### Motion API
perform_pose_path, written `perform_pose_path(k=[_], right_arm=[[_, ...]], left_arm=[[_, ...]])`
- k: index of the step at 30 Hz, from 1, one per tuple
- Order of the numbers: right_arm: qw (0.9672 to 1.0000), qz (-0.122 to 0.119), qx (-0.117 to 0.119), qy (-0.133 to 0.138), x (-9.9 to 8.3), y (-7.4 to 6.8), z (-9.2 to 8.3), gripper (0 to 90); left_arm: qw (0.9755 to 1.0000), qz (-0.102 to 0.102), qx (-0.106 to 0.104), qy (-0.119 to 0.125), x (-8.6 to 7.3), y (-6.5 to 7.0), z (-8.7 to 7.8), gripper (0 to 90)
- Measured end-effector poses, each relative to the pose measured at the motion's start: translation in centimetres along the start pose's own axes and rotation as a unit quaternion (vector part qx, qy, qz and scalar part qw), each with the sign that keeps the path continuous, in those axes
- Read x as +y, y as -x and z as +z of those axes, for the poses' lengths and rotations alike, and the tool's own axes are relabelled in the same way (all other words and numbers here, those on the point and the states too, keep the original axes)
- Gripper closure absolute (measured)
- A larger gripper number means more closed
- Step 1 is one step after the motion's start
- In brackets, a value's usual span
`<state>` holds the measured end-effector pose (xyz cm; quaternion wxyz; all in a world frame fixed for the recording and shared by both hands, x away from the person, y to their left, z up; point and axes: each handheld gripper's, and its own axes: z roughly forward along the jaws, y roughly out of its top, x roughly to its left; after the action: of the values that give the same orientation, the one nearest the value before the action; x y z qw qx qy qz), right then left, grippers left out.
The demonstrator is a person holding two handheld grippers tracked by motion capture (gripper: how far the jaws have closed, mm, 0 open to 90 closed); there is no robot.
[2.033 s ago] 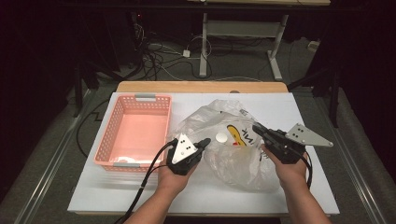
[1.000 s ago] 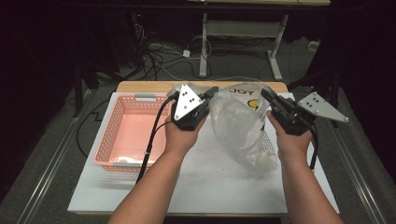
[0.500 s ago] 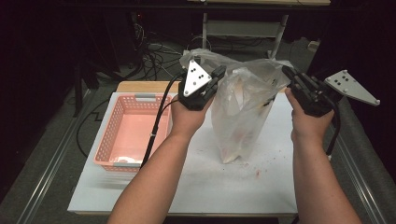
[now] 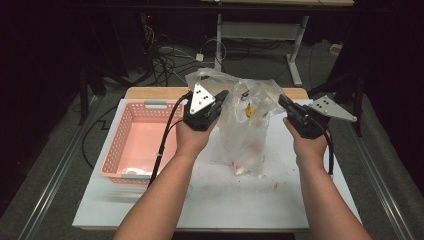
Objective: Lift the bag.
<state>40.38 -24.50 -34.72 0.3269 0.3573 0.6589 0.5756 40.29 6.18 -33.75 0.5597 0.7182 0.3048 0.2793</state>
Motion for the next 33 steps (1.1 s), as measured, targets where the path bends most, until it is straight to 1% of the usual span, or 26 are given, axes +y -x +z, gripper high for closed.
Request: perform_pose_path(k=[2, 3, 4, 6, 9, 12, 14, 16, 17, 19, 21, 23, 24, 28, 30, 33], right_arm=[[0.9999, -0.001, 0.000, -0.012, -0.6, 0.1, 0.4, 90.0], [0.9999, 0.001, -0.001, -0.017, -0.8, 0.1, 0.5, 90.0], [0.9997, 0.002, -0.002, -0.023, -1.1, 0.2, 0.6, 90.0], [0.9996, 0.003, -0.004, -0.027, -1.4, 0.3, 0.8, 90.0], [0.9993, 0.004, -0.005, -0.035, -1.7, 0.4, 1.0, 90.0], [0.9991, 0.002, -0.008, -0.041, -1.9, 0.7, 1.1, 90.0], [0.9989, 0.002, -0.010, -0.045, -2.1, 0.8, 1.2, 90.0], [0.9988, 0.004, -0.011, -0.048, -2.2, 1.0, 1.2, 90.0], [0.9987, 0.002, -0.012, -0.049, -2.3, 1.0, 1.2, 90.0], [0.9985, 0.003, -0.013, -0.053, -2.4, 1.2, 1.3, 90.0], [0.9984, 0.005, -0.014, -0.055, -2.6, 1.3, 1.3, 90.0], [0.9982, 0.005, -0.017, -0.058, -2.7, 1.5, 1.2, 90.0], [0.9981, 0.006, -0.017, -0.059, -2.7, 1.5, 1.2, 90.0], [0.9979, 0.005, -0.019, -0.062, -2.8, 1.8, 1.0, 90.0], [0.9979, 0.003, -0.020, -0.062, -2.8, 1.9, 0.9, 90.0], [0.9978, 0.002, -0.021, -0.063, -2.7, 1.9, 0.7, 90.0]], left_arm=[[0.9999, 0.002, 0.000, -0.011, -0.6, -0.1, -0.4, 80.1], [0.9999, 0.004, -0.003, -0.016, -0.9, 0.0, -0.8, 78.7], [0.9998, 0.004, -0.007, -0.020, -1.1, 0.0, -1.0, 75.5], [0.9996, 0.004, -0.014, -0.025, -1.5, 0.1, -1.8, 69.5], [0.9994, 0.002, -0.021, -0.028, -2.2, 0.4, -3.2, 60.5], [0.9992, -0.009, -0.032, -0.024, -2.7, 0.8, -4.9, 52.9], [0.9991, -0.005, -0.033, -0.026, -3.1, 1.2, -5.7, 48.8], [0.9989, -0.005, -0.036, -0.030, -3.8, 1.7, -6.6, 44.7], [0.9988, -0.005, -0.037, -0.032, -4.1, 1.9, -7.1, 43.4], [0.9983, -0.020, -0.045, -0.030, -4.9, 2.3, -7.9, 40.5], [0.9979, -0.023, -0.048, -0.036, -5.7, 2.6, -8.5, 37.6], [0.9975, -0.032, -0.053, -0.035, -6.5, 2.9, -9.2, 34.9], [0.9973, -0.032, -0.053, -0.038, -6.9, 3.1, -9.6, 33.8], [0.9961, -0.046, -0.054, -0.053, -8.2, 3.3, -10.2, 29.8], [0.9951, -0.059, -0.057, -0.056, -8.8, 3.3, -10.3, 27.2], [0.9933, -0.061, -0.062, -0.076, -9.9, 3.6, -10.0, 24.2]])
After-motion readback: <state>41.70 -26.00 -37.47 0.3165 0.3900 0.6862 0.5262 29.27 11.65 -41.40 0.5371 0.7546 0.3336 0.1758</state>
